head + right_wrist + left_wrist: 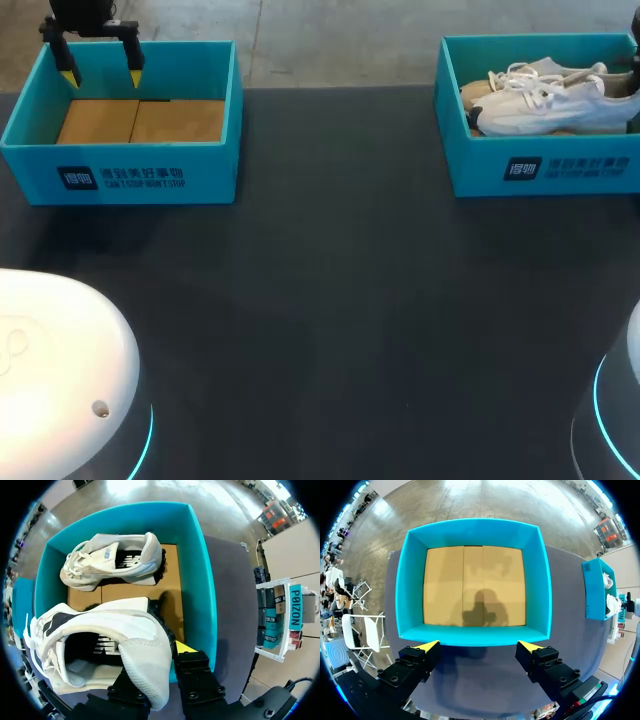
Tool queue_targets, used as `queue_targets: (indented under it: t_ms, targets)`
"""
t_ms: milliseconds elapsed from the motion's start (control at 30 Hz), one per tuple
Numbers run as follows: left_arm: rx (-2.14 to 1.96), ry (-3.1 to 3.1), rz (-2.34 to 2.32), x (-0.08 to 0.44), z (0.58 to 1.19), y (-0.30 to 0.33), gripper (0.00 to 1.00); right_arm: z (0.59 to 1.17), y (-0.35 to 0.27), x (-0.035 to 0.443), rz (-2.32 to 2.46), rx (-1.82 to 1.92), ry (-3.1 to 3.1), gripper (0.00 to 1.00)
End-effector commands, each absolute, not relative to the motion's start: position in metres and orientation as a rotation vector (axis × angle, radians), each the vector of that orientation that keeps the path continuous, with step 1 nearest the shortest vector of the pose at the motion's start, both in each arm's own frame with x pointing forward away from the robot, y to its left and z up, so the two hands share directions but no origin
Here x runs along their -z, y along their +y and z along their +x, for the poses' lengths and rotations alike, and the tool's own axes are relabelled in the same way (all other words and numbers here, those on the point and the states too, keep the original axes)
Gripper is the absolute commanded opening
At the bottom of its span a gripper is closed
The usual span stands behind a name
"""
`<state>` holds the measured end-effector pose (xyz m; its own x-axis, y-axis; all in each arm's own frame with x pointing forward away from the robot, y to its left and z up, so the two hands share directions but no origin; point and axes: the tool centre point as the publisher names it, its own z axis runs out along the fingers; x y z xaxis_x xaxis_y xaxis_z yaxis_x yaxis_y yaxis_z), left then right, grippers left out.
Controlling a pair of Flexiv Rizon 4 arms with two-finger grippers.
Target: Take the shoe out of the shoebox, open the shoe tongue, remove and reinsert the insole, then place the shoe into the shoebox
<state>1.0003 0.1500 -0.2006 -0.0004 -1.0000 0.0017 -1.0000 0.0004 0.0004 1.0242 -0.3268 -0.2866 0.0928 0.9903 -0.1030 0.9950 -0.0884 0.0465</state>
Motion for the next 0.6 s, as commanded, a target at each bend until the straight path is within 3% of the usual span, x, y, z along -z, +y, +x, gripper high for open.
queue_targets:
  t_ms: [33,600]
  targets:
    - [-0.001,-2.221,2.22,0.2,1.0,0.15,1.0,1.018,-0.333,0.281,2.24,0.059,2.042,0.0]
    - [-0.001,-2.221,2.22,0.2,1.0,0.15,1.0,1.033,-0.342,0.278,2.225,0.075,2.047,0.0]
